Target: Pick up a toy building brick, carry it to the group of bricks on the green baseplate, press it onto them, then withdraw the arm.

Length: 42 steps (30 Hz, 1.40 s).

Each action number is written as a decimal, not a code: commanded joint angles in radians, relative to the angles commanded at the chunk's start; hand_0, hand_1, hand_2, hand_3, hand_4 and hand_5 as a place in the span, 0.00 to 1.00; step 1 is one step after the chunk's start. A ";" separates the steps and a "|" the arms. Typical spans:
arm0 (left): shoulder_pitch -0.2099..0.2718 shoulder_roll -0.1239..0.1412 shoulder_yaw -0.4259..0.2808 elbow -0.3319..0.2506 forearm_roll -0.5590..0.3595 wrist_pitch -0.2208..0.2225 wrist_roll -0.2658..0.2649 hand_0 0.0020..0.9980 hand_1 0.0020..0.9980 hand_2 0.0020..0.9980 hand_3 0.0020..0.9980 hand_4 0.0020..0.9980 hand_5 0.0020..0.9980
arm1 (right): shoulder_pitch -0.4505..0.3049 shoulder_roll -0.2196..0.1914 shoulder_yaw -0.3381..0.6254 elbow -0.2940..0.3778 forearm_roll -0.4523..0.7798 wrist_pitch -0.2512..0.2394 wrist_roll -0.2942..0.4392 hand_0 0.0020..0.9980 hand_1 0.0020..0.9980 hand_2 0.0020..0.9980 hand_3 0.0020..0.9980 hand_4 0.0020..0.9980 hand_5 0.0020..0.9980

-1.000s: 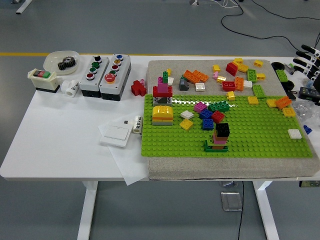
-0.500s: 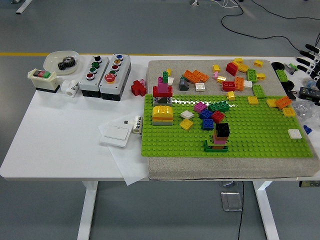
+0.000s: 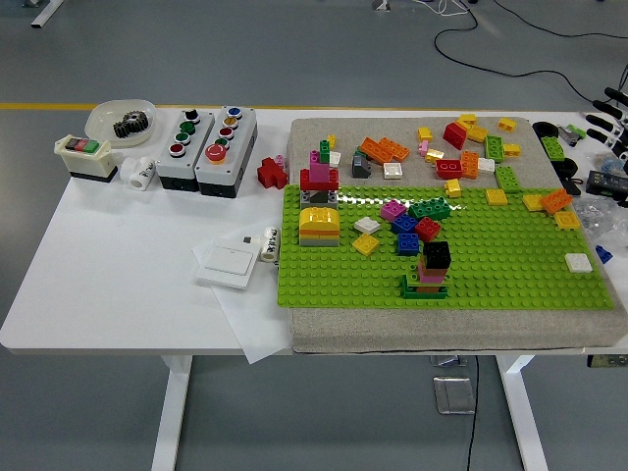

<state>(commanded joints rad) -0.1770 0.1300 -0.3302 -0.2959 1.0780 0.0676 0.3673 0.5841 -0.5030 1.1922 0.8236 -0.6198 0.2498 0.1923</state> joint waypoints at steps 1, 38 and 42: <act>0.000 0.001 -0.002 -0.001 0.003 -0.001 0.001 0.49 0.59 0.64 0.58 0.60 0.68 | -0.002 0.000 0.002 0.000 -0.001 0.001 0.000 0.91 0.83 0.84 0.85 1.00 1.00; -0.013 -0.018 0.089 0.008 -0.143 0.037 -0.039 0.49 0.58 0.64 0.58 0.60 0.68 | 0.012 -0.003 -0.012 0.002 0.004 -0.017 0.000 0.90 0.82 0.83 0.83 1.00 1.00; -0.013 -0.019 0.097 0.009 -0.156 0.041 -0.043 0.49 0.58 0.64 0.58 0.60 0.68 | 0.009 -0.004 -0.011 0.002 0.003 -0.020 -0.001 0.89 0.82 0.83 0.83 1.00 1.00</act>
<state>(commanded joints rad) -0.1898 0.1107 -0.2328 -0.2867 0.9216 0.1083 0.3244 0.5933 -0.5066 1.1815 0.8253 -0.6169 0.2295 0.1910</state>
